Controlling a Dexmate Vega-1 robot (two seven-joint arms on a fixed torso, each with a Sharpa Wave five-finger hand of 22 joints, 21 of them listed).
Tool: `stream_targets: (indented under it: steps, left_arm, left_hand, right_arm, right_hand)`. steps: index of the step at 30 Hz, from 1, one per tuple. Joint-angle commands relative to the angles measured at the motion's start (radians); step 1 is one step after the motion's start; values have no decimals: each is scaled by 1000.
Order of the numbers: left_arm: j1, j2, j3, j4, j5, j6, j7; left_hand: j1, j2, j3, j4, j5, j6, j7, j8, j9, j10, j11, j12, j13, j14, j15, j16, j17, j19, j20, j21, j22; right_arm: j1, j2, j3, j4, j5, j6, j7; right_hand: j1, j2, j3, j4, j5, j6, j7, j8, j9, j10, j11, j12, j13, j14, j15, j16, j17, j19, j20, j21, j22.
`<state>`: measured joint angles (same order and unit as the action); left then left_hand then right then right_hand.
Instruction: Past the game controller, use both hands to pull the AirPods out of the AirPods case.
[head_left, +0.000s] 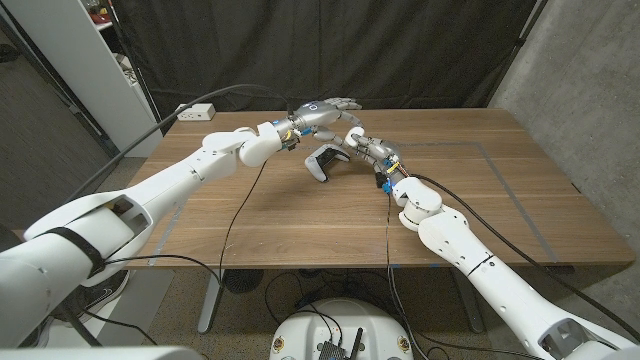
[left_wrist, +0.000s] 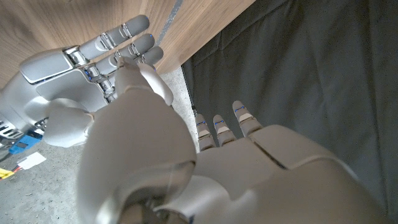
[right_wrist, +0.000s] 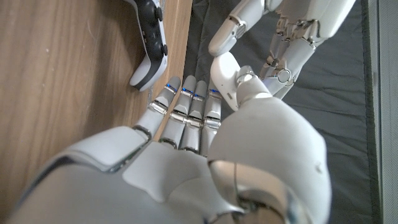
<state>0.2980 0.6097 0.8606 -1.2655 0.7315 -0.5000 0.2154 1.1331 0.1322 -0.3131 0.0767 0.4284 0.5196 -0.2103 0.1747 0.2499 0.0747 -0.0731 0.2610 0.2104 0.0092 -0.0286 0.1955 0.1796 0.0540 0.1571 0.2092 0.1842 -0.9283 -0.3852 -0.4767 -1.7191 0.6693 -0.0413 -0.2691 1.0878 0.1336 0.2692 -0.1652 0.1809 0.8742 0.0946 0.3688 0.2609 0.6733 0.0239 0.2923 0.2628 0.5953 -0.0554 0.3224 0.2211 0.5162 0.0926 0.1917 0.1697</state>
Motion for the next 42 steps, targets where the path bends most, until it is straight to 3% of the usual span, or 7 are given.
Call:
stream_targets:
  steps: [1, 8, 20, 23, 34, 35, 42]
  left_arm:
    - [1, 19, -30, -10, -69, 32, -84]
    - [-2, 29, -52, -14, -137, 36, -158]
    - [19, 12, -119, 33, -389, -17, -280]
    - [32, -6, -140, 54, -484, -25, -317]
    - [87, -44, -184, 16, -665, 38, -384]
    - [88, -46, -185, 14, -673, 41, -390]
    - [97, -55, -191, -3, -721, 67, -422]
  left_hand:
    - [-40, -42, -28, 21, 23, -172, 1, -11, -25, -11, 17, -13, 5, -8, -3, -5, 5, 0, 13, -4, 2]
    - [-116, -91, -41, 53, 48, -332, 14, -9, -37, -34, 35, -23, 9, -29, 13, -7, 7, -5, 19, -5, 3]
    - [-166, -122, -45, 68, 59, -343, 26, 7, -42, -40, 53, -25, 11, -18, 21, 0, 9, 7, 21, 0, 4]
    - [-194, -139, -44, 74, 66, -299, 36, 27, -44, -33, 53, -20, 14, -9, 19, 4, 11, 19, 22, 5, 5]
    - [-220, -129, -16, 61, 113, 80, 169, 153, -23, 14, 62, 9, 30, 34, 36, 11, 13, 46, 21, 10, 8]
    - [-217, -125, -15, 59, 114, 97, 173, 159, -20, 21, 62, 12, 30, 42, 35, 13, 13, 52, 20, 12, 8]
    - [-189, -98, -6, 48, 121, 200, 186, 200, 5, 75, 51, 33, 33, 73, 23, 18, 12, 68, 21, 15, 8]
  right_arm:
    - [13, 42, 6, 94, 130, 92, 134]
    - [11, 54, 0, 119, 126, 127, 143]
    - [9, 97, -10, 204, 74, 269, 171]
    - [10, 121, -9, 249, 57, 338, 189]
    - [40, 258, -10, 477, -20, 635, 235]
    - [45, 265, -10, 495, -28, 654, 237]
    - [93, 330, -2, 652, -6, 790, 333]
  right_hand:
    - [12, 0, -4, 3, -1, 76, -69, 106, 184, 47, -34, 5, 4, 8, -63, 7, 5, -5, -5, -1, 6]
    - [15, -3, -9, 5, -3, 77, -75, 114, 196, 49, -38, 4, 7, 7, -72, 11, 7, -6, -6, 1, 6]
    - [17, -7, -20, 10, -5, 79, -94, 128, 218, 49, -58, 2, 14, -6, -93, 14, 13, -16, -9, 1, 6]
    - [15, -7, -23, 13, -5, 79, -102, 132, 224, 47, -64, 0, 15, -12, -96, 14, 15, -22, -13, 0, 6]
    - [5, -10, -46, 25, -1, 79, -173, 136, 230, 48, -118, -3, 28, -39, -138, 20, 30, -42, -26, 1, 7]
    - [6, -13, -51, 25, 1, 80, -203, 133, 225, 48, -121, -2, 31, -41, -138, 24, 34, -42, -25, 2, 7]
    - [4, -13, -65, 28, 4, 87, -223, 129, 214, 40, -137, -4, 41, -53, -157, 33, 49, -52, -34, 2, 7]
